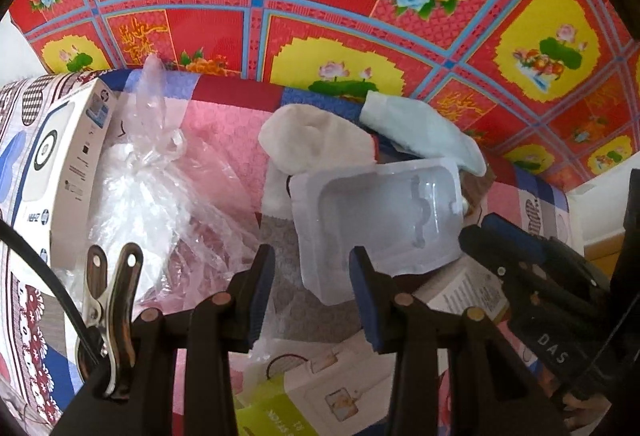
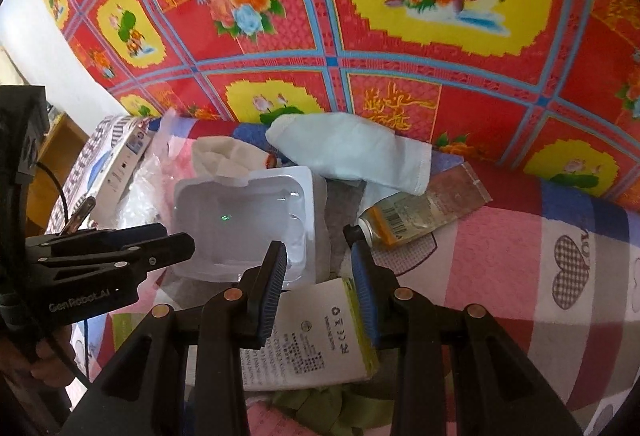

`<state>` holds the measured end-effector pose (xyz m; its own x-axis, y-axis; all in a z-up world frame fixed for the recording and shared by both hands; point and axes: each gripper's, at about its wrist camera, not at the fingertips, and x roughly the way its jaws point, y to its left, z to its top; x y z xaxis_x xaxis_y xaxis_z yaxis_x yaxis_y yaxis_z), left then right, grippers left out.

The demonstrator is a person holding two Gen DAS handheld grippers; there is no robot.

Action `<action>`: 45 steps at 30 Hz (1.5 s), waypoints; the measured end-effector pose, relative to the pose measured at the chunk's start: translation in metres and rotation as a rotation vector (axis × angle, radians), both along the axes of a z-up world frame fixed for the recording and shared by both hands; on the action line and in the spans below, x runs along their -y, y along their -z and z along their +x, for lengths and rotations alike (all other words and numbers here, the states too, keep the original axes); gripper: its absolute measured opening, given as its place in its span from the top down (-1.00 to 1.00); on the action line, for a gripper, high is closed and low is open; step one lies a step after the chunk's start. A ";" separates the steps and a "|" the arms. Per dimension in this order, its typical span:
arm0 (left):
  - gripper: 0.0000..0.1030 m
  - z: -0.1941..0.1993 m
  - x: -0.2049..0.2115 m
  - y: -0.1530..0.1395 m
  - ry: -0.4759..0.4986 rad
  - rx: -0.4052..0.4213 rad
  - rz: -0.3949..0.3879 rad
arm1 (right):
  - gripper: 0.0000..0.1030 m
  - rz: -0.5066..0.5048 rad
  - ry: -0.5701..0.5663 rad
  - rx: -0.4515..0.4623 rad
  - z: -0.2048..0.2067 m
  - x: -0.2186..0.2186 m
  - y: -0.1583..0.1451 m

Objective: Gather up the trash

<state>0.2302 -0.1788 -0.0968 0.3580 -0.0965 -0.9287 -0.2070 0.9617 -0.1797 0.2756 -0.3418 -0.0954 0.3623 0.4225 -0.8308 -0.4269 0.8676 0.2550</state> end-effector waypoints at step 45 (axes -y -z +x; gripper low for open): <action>0.49 -0.006 0.010 -0.021 0.049 0.097 -0.013 | 0.63 0.052 -0.027 0.087 -0.013 -0.007 -0.022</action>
<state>0.2242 -0.1886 -0.0753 0.4408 -0.1275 -0.8885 -0.1410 0.9677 -0.2088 0.2623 -0.3350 -0.0731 0.4201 0.4744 -0.7736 -0.4720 0.8423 0.2602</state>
